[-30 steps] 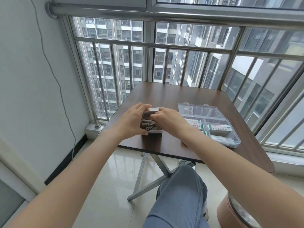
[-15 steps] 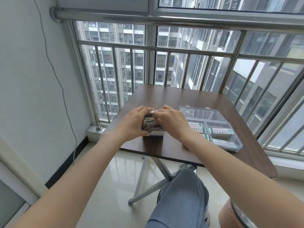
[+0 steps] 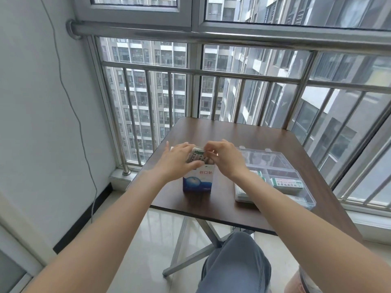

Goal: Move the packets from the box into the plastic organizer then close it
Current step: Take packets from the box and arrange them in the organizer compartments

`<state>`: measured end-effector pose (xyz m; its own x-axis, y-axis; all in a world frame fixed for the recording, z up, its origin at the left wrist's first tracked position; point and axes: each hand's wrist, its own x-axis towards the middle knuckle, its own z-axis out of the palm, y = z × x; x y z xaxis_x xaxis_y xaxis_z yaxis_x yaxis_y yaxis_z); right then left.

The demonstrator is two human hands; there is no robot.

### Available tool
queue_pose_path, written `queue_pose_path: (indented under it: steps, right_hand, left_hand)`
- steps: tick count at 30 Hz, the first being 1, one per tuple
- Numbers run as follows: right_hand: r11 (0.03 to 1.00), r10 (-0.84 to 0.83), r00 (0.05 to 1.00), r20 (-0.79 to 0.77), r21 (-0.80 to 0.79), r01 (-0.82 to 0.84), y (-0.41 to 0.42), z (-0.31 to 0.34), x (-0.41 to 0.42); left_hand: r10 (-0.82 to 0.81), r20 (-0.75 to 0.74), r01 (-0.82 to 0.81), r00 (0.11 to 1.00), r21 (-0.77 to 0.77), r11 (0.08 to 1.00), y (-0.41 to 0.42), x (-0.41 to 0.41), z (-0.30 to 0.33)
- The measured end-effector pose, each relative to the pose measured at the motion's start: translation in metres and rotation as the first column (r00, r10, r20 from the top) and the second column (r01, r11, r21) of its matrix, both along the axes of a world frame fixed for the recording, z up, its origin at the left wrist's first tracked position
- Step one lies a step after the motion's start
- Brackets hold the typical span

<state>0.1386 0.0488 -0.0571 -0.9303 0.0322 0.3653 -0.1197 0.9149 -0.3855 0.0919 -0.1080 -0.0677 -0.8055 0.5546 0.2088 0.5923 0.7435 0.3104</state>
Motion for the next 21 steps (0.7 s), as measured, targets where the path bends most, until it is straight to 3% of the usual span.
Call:
queue_pose_path:
  steps: [3,7,14,21]
  right_hand:
    - [0.995,0.03,0.999,-0.022,-0.095,-0.032,0.006,0.002,-0.008]
    - [0.992,0.065,0.996,-0.066,-0.105,-0.071,0.013,0.002,-0.014]
    - [0.984,0.102,0.994,0.044,-0.154,-0.094,0.016,0.004,-0.02]
    - [0.983,0.088,0.989,0.117,-0.169,-0.068,0.016,0.005,-0.022]
  left_hand:
    - [0.005,0.03,-0.01,1.0,0.174,0.985,0.003,-0.007,0.004]
    - [0.033,0.114,-0.067,0.993,0.306,0.95,0.01,-0.011,0.006]
    - [0.065,0.214,-0.141,0.975,0.365,0.92,0.011,-0.017,0.003]
    - [0.12,0.272,-0.255,0.955,0.539,0.803,0.008,-0.013,0.004]
